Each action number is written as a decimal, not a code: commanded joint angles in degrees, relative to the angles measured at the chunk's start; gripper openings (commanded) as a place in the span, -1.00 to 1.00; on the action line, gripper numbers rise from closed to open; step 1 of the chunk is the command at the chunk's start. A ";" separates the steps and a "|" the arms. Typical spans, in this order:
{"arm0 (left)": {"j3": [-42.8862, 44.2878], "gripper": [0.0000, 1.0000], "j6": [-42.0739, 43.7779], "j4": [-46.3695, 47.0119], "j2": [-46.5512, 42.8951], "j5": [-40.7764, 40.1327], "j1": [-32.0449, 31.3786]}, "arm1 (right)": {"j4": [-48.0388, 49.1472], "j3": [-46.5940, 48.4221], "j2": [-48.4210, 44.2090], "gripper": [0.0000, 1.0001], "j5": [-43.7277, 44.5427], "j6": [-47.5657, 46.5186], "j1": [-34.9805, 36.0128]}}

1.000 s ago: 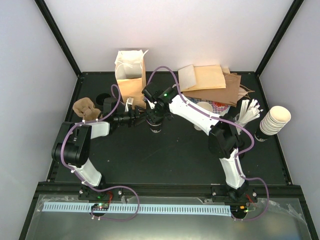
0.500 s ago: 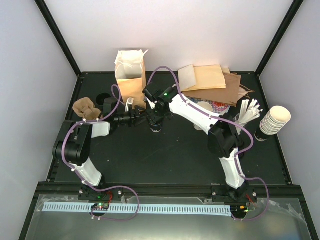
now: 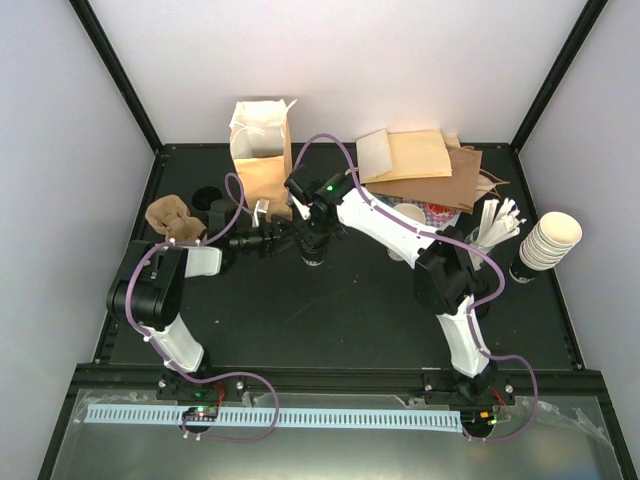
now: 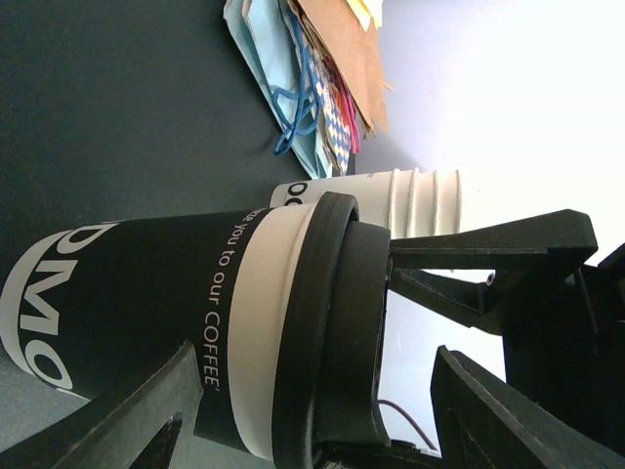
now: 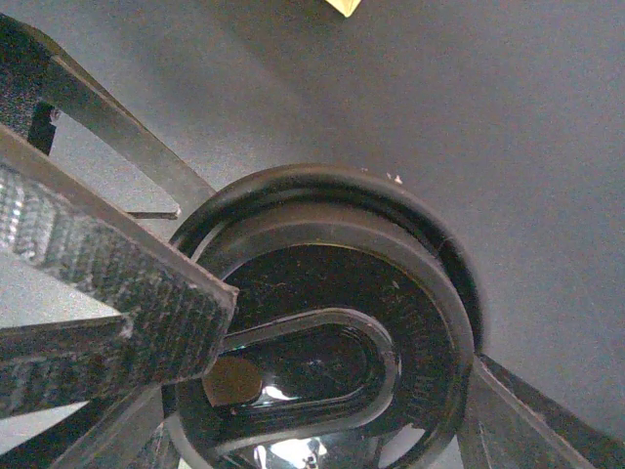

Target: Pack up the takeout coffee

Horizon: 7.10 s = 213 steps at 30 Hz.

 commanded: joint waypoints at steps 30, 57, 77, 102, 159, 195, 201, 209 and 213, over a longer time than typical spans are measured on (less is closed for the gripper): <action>-14.63 0.33 7.74 -9.26 -22.98 -1.06 -8.46 | -1.50 -34.25 -21.56 0.31 -4.62 3.14 5.13; -12.56 0.13 6.74 -4.79 -14.12 -2.12 -11.66 | -6.01 -33.91 -16.35 0.31 0.27 4.82 8.55; -3.96 0.03 7.74 -8.42 -4.00 -6.09 -12.47 | -4.17 -34.43 -16.26 0.31 -2.29 3.87 8.81; -0.42 0.05 17.01 -20.78 1.32 -9.86 -17.16 | -1.10 -36.10 -15.94 0.31 -2.95 4.37 8.68; -15.70 0.10 11.88 -25.36 -15.73 -16.19 -26.00 | -0.11 -34.96 -16.67 0.31 -2.26 5.48 7.16; -7.96 0.51 9.05 -17.60 -21.00 -12.96 -17.72 | 5.58 -37.35 -22.39 0.33 -0.83 3.37 7.24; -5.66 0.53 9.43 -15.48 -16.03 -9.90 -19.03 | 5.79 -37.16 -22.63 0.33 -0.78 3.42 7.27; -4.32 0.53 12.18 -20.04 -14.17 -12.62 -19.54 | 6.48 -36.86 -24.80 0.62 0.16 4.11 7.24; -2.21 0.52 15.24 -25.16 -13.12 -14.47 -19.78 | 6.44 -35.64 -26.70 0.73 0.82 4.40 7.25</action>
